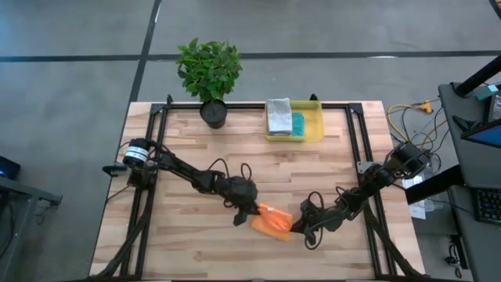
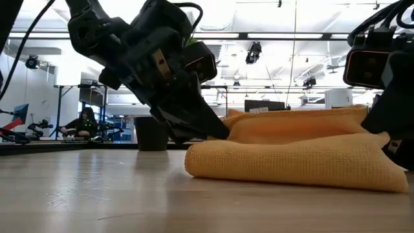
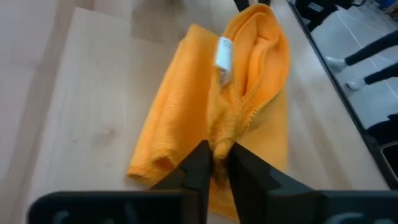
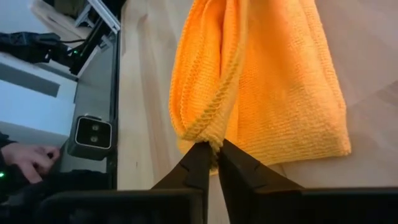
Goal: Fold microfiber towels
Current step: Fold the orange microfiber towel
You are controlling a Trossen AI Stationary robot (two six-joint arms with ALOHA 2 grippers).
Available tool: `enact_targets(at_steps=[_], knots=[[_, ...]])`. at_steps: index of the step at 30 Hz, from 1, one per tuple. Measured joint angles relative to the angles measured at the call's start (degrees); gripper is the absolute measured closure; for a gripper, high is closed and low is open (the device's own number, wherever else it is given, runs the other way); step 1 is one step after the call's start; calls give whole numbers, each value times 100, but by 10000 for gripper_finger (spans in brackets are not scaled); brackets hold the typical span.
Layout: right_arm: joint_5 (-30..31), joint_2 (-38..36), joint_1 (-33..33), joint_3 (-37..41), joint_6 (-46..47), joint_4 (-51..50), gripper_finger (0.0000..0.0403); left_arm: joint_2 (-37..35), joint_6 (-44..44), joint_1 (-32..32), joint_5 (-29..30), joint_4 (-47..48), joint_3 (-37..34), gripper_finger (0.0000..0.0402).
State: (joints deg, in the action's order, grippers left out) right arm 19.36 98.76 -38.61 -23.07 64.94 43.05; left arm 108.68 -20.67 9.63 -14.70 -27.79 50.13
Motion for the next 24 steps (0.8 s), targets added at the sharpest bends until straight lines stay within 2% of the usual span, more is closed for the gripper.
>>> enact_targets(at_steps=[6, 10, 17, 21, 24], knots=[[17, -60, 69, 11, 75, -49, 328, -14, -2, -80, 59, 17, 0, 312], [24, -312, 87, 47, -137, -386, 311, -181, -4, -187, 120, 41, 4, 299], [699, -1474, 79, 68, -392, -2159, 325, -650, 2, -370, 608, 405, 12, 297], [1022, -2123, 77, -17, -1188, -2305, 335, -748, 44, -285, 477, 452, 103, 297], [1093, -2293, 80, -181, -1677, -2313, 339, -750, 161, -68, 461, 448, 205, 307]])
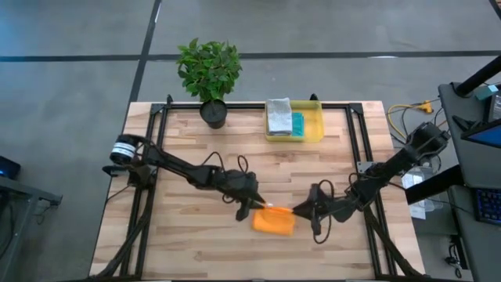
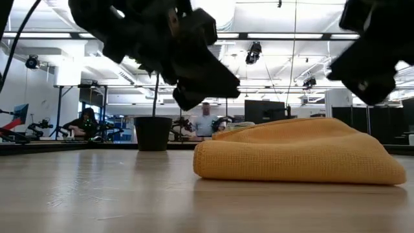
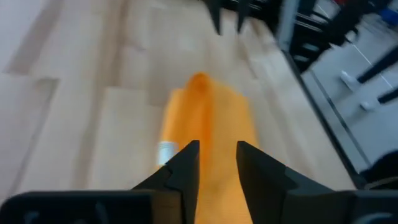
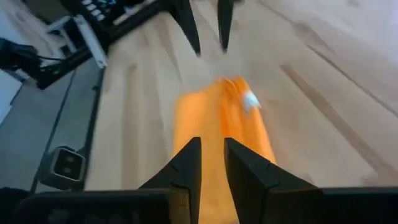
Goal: Fold microfiber towels
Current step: Fold the orange microfiber towel
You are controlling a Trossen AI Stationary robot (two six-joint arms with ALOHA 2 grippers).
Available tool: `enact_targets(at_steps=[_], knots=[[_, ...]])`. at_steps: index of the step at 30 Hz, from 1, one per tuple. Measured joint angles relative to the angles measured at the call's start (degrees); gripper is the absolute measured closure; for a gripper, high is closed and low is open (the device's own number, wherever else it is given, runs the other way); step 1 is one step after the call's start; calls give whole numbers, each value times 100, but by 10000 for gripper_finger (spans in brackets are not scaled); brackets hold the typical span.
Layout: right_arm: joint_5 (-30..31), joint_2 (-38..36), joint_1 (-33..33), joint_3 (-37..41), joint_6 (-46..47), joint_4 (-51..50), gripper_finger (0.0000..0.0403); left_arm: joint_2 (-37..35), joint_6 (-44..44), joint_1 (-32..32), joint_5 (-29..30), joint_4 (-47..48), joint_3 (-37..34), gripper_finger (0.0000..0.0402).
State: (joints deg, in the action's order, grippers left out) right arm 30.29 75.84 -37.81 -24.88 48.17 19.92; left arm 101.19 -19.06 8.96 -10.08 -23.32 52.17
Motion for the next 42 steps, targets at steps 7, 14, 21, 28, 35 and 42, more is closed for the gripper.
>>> enact_targets(at_steps=[7, 14, 21, 28, 35, 42], knots=[[-144, 570, -1, -734, -756, -1, 338, 171, 489, 356, -41, -12, 306, 390], [-371, 1857, -1, -1448, -832, -43, 339, 646, 497, 354, -59, 43, 645, 400], [-107, 2439, 135, -1694, -518, -266, 341, 984, 645, 349, 112, 665, 977, 401], [104, 2285, 226, -1634, 448, -1399, 342, 1116, 631, 266, 424, 876, 965, 401], [188, 1909, 214, -1627, 521, -1611, 342, 1191, 595, 214, 576, 1079, 969, 402], [595, 954, -114, -1521, 1784, -1654, 342, 680, 1171, 187, 612, 980, 1008, 402]])
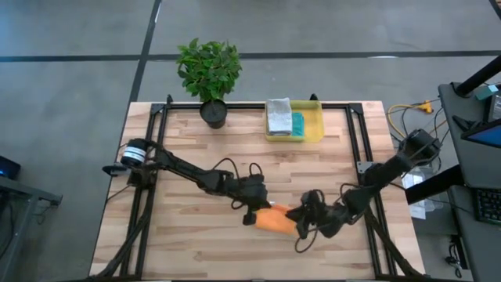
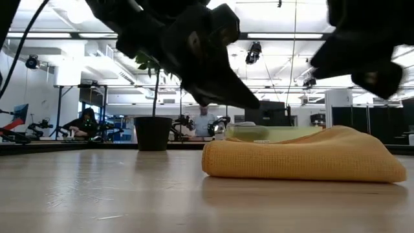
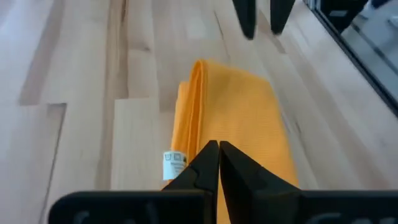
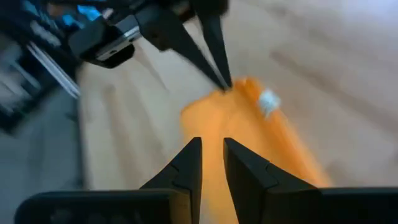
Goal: Fold microfiber towels
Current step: Fold the orange microfiber towel, then put the folded orange microfiber towel into the yellow bin
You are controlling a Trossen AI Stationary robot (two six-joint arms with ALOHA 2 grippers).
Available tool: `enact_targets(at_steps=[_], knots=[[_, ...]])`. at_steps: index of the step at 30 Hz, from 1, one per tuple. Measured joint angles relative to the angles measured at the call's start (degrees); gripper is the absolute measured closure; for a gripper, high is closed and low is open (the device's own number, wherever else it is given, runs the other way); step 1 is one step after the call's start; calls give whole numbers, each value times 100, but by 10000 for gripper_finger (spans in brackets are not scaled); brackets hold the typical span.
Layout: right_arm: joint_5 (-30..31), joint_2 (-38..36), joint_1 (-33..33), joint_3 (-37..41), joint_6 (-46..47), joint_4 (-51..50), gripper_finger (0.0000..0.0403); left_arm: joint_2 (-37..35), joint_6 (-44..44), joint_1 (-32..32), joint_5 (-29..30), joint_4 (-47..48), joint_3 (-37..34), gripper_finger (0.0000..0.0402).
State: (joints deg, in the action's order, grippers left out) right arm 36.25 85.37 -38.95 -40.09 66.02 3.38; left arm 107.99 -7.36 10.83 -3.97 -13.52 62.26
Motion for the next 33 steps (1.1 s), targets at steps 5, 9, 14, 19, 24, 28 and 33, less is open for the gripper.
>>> enact_targets(at_steps=[5, 9, 14, 19, 24, 28, 33], knots=[[409, 156, -523, 47, 2728, 70, 339, 20, 629, -40, -460, 106, 1, 402], [755, 707, -863, 45, 4709, 604, 304, 123, 962, -81, -633, 131, 2, 402], [401, 1449, -852, -154, 5682, 939, 225, 182, 1102, -190, -649, 119, 4, 402], [-21, 1637, -545, -281, 5827, 935, 164, 326, 1127, -266, -682, 325, 2, 402], [-202, 1438, -536, -306, 6140, 688, 146, 492, 1130, -269, -1031, 437, -14, 402], [-462, 1372, -525, -347, 6154, 494, 155, 589, 1124, -269, -1111, 450, -15, 401], [-501, 1251, -528, -489, 6194, -24, 164, 590, 1123, -271, -1117, 499, -15, 402]])
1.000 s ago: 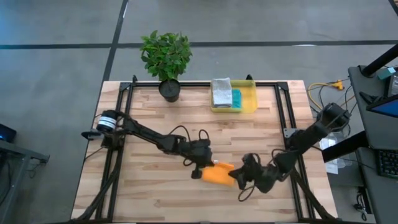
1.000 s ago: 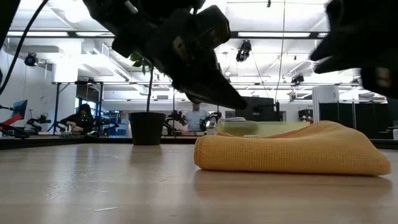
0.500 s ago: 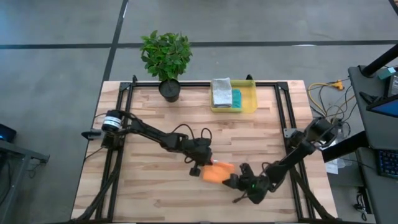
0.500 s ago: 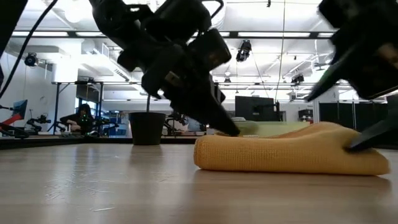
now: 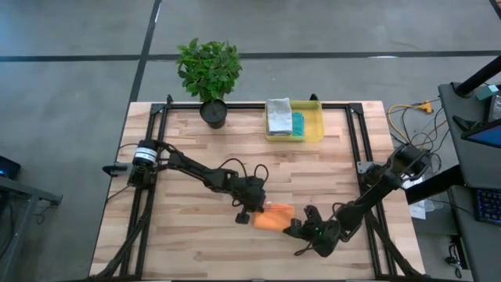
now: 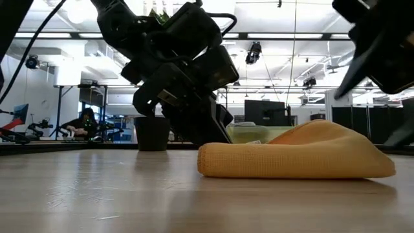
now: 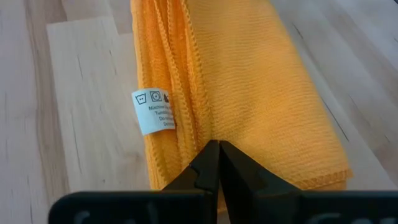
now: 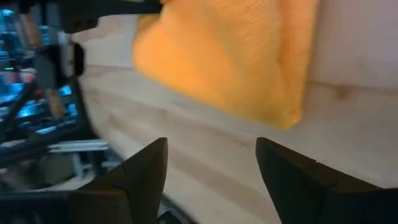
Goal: Fold microfiber towels
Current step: Put the folded orange microfiber towel into the yellow bin
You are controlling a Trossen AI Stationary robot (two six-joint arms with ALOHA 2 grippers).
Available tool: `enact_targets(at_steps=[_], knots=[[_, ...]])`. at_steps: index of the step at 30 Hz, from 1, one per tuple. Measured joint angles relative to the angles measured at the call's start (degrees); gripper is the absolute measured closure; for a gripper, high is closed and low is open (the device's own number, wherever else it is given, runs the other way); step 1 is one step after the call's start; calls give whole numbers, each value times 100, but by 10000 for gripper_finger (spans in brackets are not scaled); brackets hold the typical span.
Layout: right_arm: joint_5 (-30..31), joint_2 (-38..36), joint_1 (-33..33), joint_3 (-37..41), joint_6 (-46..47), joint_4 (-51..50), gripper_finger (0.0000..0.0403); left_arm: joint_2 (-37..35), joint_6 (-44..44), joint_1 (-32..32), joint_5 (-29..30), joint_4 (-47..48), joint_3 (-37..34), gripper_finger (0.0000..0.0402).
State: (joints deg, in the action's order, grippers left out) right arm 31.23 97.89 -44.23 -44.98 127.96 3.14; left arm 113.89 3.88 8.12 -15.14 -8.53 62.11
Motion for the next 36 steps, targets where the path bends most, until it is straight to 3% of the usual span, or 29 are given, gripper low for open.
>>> enact_targets(at_steps=[12, 36], knots=[[-462, -63, 298, -10, -22, -1446, 165, 2, 0, -4, -90, 4, 7, 402], [-504, 307, 782, 209, -454, -861, 166, 9, -48, -2, -136, 12, 11, 402]])
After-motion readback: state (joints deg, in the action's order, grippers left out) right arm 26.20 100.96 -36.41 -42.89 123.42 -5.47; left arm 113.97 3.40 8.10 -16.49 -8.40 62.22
